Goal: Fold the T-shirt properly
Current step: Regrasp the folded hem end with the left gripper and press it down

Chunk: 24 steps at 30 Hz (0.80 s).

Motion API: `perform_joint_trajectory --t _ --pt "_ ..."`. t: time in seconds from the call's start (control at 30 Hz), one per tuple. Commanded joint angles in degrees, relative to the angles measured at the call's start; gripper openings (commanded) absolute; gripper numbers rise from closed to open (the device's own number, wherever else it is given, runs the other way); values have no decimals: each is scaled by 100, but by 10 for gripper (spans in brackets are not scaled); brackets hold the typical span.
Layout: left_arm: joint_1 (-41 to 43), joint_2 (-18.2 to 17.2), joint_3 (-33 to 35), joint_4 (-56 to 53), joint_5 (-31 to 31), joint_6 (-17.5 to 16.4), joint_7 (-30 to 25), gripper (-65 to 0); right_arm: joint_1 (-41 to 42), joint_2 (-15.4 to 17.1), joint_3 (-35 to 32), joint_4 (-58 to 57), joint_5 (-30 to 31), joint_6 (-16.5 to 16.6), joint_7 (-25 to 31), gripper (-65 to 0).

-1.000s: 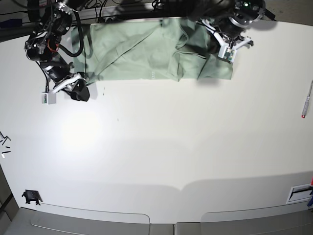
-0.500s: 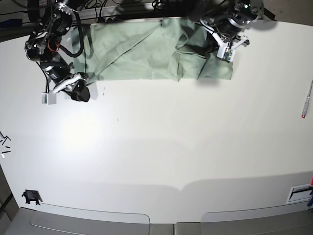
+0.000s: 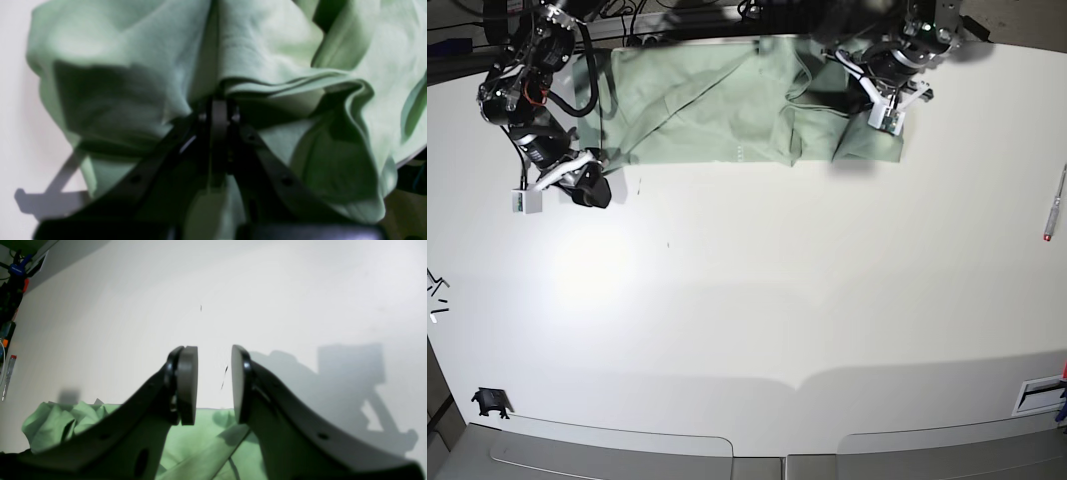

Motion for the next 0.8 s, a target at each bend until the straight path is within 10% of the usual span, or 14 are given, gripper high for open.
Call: perform_joint_trajectory --t 0.0,0.77 --pt "17 0 4 72 -52 -42 -138 -650 66 79 20 105 160 15 140 -490" --pt "20 -2 4 72 -52 -39 -332 -650 66 76 20 105 162 15 153 -490"
